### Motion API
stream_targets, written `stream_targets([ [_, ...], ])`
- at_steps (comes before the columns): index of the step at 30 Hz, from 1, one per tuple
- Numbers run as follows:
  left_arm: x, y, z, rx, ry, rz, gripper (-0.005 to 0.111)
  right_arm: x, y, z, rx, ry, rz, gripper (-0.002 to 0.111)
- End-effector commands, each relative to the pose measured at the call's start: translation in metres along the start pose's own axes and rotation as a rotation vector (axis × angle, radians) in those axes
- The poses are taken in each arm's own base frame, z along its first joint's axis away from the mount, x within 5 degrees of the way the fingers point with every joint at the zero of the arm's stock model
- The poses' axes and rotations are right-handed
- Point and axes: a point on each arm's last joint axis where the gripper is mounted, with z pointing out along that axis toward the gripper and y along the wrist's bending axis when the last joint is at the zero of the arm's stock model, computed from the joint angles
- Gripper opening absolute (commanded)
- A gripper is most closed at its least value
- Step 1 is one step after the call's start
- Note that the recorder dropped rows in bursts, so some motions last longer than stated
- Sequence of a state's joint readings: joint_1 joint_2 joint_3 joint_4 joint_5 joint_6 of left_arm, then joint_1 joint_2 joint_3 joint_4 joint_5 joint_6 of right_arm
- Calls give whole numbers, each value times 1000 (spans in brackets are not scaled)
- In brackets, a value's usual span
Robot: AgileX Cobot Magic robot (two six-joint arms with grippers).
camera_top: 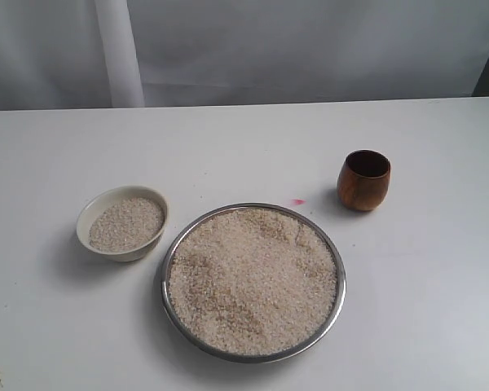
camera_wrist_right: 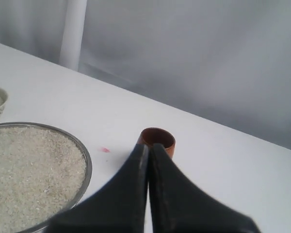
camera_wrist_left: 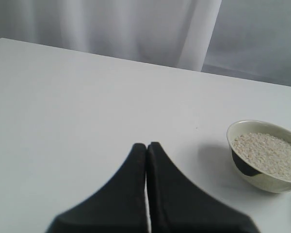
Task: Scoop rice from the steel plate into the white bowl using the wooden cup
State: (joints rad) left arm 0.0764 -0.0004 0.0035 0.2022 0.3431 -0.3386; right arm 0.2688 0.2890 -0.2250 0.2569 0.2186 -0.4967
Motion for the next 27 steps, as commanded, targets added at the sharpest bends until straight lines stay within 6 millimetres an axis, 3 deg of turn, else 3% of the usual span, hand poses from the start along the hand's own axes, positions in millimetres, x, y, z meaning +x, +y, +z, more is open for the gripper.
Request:
stream_targets([
  [1,-1,-1,0,10,-7,-5,0,-12,-7,20,23,23,-11,0],
  [7,-1,-1,0,10,-7,-5,0,-16,-15,53,90,-24,29,0],
  [16,-1,-1,0,10,-7,-5,0,9,-9,99,46,111,260,0],
  [18,-1,-1,0,10,-7,-5,0,15,-5,107,13,137,225,0],
  [21,-1,-1,0,10,-7,-5,0,19,-1,121,-30,85,163,0],
  [27,-1,-1,0,10,-7,-5,0,44,5,159,-32,1,283,0],
])
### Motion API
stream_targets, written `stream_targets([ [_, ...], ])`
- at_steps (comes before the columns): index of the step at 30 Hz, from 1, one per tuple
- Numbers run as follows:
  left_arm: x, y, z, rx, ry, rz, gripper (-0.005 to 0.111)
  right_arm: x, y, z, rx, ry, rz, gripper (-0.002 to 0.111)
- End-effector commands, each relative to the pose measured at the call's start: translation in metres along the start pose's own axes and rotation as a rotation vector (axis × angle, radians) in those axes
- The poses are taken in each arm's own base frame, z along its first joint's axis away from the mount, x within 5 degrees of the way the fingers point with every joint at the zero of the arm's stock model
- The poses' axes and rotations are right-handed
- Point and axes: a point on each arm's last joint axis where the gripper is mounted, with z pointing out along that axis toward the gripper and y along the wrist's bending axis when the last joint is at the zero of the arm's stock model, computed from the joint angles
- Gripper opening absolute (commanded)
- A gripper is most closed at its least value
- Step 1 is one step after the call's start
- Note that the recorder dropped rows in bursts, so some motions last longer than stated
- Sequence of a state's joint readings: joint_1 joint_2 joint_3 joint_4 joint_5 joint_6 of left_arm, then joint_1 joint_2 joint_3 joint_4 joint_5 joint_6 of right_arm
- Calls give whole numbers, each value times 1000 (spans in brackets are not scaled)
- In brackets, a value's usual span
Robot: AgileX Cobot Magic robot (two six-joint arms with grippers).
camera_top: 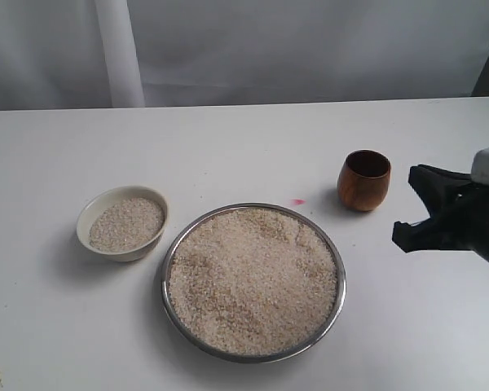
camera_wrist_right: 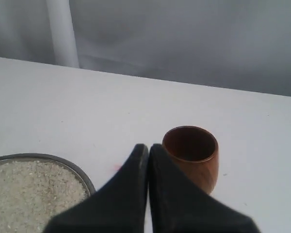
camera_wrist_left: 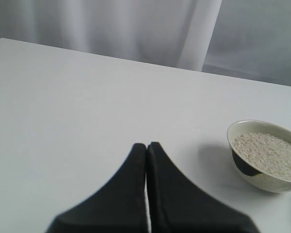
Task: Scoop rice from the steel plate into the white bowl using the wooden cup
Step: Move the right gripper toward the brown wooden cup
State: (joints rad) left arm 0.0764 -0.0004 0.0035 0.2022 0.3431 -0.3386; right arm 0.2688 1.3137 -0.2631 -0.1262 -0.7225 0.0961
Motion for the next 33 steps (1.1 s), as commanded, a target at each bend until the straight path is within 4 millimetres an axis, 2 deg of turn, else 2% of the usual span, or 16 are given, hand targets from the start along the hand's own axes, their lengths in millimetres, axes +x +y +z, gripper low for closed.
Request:
stream_targets([
  [1,-1,-1,0,10,-7,-5,0,14,-3,22,8,-79,50,0],
  [4,-1,-1,0,10,-7,-5,0,37,-8,38,47,-113,86,0],
  [8,-1,-1,0,10,-7,-5,0,69,-11,69,55,3,80,0],
  [11,-1,-1,0,10,-7,-5,0,84,-11,76,49,53,71,0],
  [17,-1,-1,0,10,-7,-5,0,94,-15,77,87,93,10,0],
  [23,-1,-1,0,10,-7,-5,0,93,-15,78,86,90,3,2],
  [25,-1,-1,0,10,-7,-5,0,93,-15,78,86,90,3,9],
  [28,-1,-1,0,10,-7,-5,0,93,-15,78,86,90,3,30],
  [33,-1,-1,0,10,-7,-5,0,93,-15,78,86,90,3,76],
])
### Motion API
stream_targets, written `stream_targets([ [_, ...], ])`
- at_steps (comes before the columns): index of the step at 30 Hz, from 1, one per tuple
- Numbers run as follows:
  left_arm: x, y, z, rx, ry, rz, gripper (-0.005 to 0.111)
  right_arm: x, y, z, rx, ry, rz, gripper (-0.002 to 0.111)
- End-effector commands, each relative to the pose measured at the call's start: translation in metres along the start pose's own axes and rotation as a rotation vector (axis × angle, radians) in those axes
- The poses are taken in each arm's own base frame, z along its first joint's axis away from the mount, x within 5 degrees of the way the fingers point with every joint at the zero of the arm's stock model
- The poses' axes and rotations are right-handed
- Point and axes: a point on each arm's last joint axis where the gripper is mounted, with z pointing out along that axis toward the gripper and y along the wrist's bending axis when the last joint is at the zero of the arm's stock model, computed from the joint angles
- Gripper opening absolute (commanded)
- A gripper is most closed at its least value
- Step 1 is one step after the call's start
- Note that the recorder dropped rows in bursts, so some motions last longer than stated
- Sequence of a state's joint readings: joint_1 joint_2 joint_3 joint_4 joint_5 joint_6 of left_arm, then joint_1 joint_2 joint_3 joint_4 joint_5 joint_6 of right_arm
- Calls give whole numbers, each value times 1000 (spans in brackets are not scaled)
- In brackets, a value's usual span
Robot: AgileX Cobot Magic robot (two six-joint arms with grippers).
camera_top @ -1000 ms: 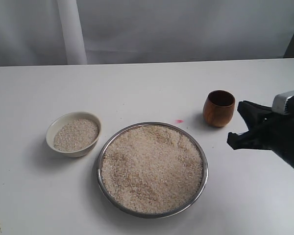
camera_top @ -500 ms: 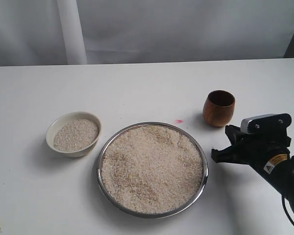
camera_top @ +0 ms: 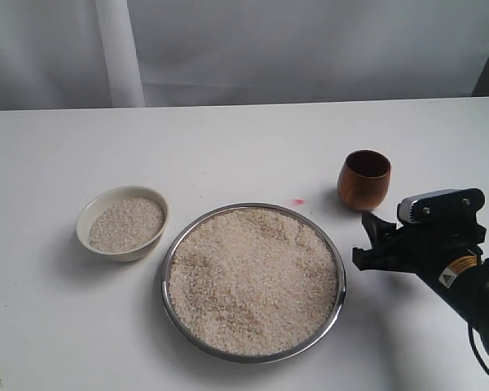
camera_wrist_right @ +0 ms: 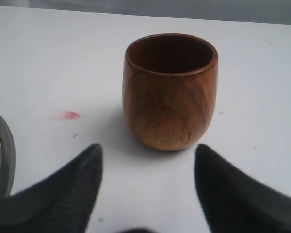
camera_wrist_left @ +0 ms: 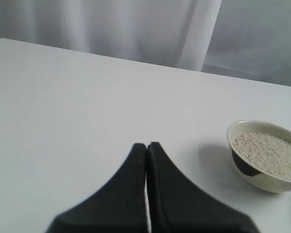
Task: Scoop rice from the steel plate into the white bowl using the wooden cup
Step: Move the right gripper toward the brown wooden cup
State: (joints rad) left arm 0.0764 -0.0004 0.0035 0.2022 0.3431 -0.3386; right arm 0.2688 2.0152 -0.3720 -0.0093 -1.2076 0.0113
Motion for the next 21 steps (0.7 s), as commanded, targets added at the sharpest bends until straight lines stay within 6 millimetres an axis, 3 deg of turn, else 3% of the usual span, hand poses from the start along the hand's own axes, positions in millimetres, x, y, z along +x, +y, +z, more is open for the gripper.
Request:
stream_targets([
  [1,-1,-1,0,10,-7,-5,0,-1,-2,0,19,-14,-4,82],
  [5,-1,-1,0,10,-7,-5,0,-1,-2,0,21,-14,-3,93],
  [21,-1,-1,0,10,-7,-5,0,-1,-2,0,21,-14,-3,94],
])
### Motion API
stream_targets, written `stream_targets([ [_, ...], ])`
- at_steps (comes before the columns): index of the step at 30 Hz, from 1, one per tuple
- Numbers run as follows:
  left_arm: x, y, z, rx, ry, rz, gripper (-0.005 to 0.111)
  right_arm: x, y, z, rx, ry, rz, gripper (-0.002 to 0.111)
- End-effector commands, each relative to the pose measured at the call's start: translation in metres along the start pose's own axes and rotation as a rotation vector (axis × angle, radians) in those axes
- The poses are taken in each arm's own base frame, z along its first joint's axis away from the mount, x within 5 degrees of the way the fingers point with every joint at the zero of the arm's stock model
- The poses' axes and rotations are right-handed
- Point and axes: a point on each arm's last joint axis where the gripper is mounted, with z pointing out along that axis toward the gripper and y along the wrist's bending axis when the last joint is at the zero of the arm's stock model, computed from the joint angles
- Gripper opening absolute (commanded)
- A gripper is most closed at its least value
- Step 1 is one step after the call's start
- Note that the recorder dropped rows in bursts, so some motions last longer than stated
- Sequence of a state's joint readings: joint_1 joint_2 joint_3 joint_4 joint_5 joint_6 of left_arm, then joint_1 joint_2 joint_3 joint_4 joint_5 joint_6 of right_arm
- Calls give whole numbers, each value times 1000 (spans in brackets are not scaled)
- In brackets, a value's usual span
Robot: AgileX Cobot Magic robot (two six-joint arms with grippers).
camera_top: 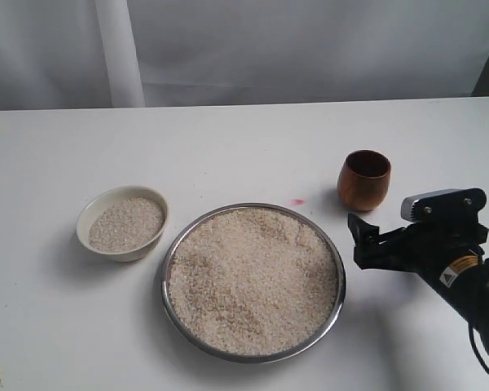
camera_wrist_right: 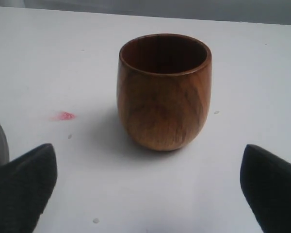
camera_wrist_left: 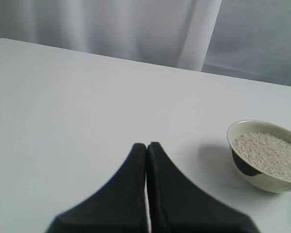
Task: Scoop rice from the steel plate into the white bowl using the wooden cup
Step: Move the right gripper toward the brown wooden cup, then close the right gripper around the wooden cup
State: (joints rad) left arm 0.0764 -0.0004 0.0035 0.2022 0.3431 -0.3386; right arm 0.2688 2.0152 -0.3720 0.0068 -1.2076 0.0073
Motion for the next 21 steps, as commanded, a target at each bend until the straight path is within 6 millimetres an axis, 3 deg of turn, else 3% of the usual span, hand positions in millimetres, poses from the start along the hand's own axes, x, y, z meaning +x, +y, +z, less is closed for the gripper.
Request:
stream_targets([
  [1,-1,-1,0,10,-7,-5,0,-1,-1,0,6,-14,-5,94],
  [8,-1,-1,0,10,-7,-5,0,-10,-1,20,6,-53,-4,94],
  [21,-1,-1,0,10,-7,-5,0,1,0,59,6,-65,-4,94],
])
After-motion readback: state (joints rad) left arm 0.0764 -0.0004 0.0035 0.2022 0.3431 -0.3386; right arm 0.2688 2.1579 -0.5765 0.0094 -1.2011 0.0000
